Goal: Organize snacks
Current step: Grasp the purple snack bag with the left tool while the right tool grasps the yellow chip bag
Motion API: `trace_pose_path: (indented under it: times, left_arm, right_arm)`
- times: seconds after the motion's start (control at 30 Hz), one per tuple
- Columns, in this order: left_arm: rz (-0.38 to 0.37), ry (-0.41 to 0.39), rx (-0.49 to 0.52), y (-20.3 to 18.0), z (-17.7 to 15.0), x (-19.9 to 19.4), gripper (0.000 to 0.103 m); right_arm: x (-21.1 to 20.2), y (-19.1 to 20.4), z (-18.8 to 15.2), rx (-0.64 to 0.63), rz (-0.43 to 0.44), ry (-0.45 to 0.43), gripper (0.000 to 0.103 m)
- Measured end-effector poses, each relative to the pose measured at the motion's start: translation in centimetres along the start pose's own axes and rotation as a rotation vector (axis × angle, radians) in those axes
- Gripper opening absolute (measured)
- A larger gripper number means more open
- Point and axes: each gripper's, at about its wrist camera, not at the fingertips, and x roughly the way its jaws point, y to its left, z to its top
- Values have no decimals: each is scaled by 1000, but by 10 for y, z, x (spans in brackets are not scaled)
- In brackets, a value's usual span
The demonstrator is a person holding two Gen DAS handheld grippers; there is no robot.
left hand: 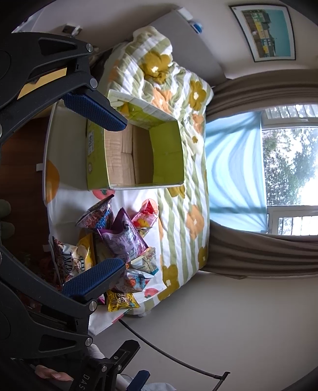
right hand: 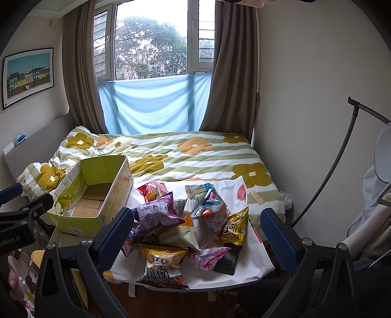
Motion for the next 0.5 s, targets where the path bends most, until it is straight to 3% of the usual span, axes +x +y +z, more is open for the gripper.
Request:
trace_pose_path:
  times: [0.33, 0.5]
  left_arm:
    - [-64, 96, 81, -22, 20, 46, 103]
    - [-119, 169, 213, -43, 23, 89, 103]
  right_arm:
    - [26, -10, -14, -12, 53, 119, 103]
    - [57, -13, -34, -13, 112, 195, 103]
